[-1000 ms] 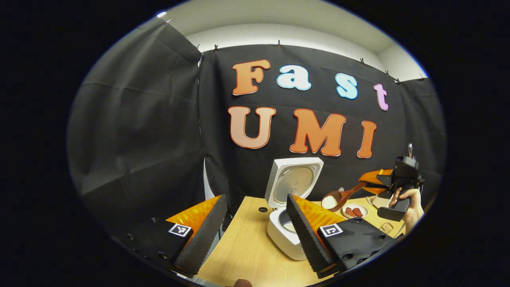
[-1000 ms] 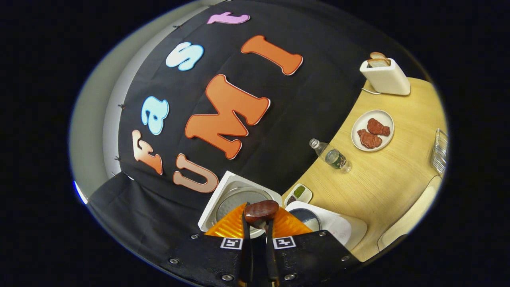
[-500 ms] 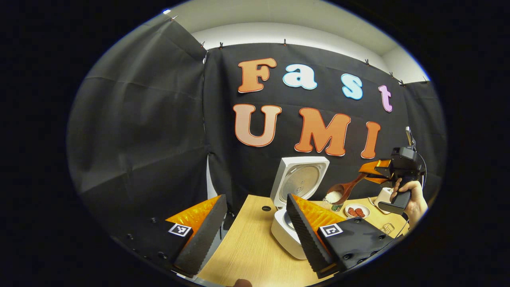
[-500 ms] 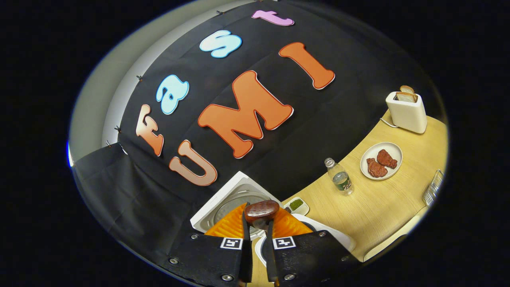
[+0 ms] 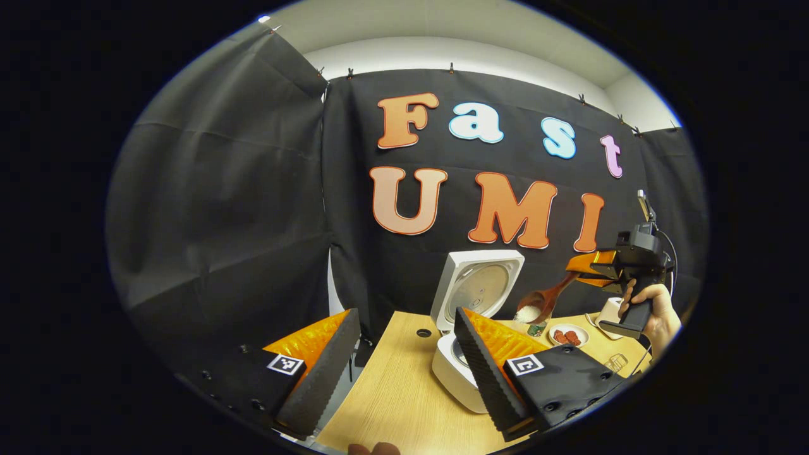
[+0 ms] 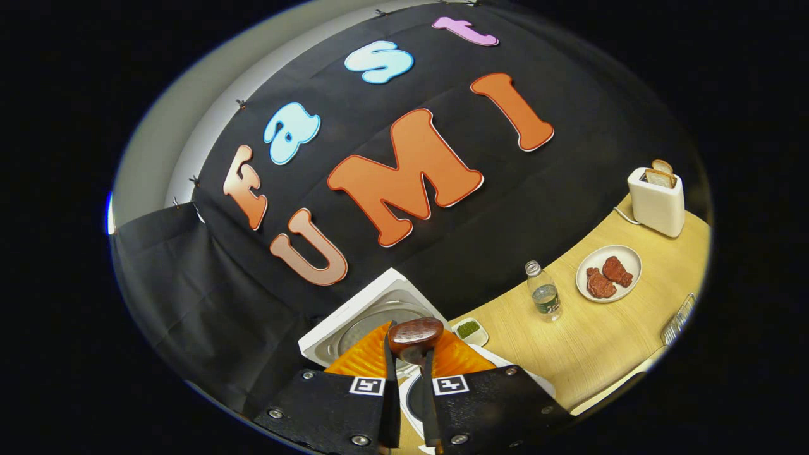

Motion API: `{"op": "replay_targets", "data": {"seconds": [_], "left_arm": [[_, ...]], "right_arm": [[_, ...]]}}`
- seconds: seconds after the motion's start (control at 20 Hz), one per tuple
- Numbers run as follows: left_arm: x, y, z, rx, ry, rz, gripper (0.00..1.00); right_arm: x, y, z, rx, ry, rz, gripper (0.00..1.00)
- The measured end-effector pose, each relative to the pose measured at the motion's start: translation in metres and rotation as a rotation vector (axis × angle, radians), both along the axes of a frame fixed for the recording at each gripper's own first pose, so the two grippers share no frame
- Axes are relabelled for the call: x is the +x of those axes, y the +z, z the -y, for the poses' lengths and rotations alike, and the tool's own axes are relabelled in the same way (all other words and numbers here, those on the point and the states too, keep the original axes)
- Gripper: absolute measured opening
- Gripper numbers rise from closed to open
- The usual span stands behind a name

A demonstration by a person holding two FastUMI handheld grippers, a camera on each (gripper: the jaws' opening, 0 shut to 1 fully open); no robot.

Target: Close the left gripper, press the button to open the rice cooker; take a wooden spoon from the chopstick holder with the right hand, scoop a spoonful of rice and pour it into the rice cooker, then put the wooden spoon back into the chopstick holder.

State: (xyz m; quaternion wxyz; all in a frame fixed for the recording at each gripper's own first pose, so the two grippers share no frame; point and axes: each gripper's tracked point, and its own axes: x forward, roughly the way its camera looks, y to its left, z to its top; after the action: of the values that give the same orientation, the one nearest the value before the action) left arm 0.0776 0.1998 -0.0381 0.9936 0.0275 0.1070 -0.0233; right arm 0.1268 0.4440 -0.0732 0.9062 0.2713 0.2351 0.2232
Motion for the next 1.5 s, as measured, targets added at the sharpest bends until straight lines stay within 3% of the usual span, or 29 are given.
{"op": "replay_targets", "data": {"seconds": [0.55,1.5], "left_arm": [[0.005,-0.001,-0.001,0.012,-0.013,0.004,1.0],[0.005,-0.013,-0.006,-0.018,-0.001,-0.014,1.0]], "right_arm": [[-0.006,-0.001,-0.017,-0.146,0.065,0.079,0.13],[-0.032,-0.009,-0.044,-0.467,0.252,0.276,0.13]]}}
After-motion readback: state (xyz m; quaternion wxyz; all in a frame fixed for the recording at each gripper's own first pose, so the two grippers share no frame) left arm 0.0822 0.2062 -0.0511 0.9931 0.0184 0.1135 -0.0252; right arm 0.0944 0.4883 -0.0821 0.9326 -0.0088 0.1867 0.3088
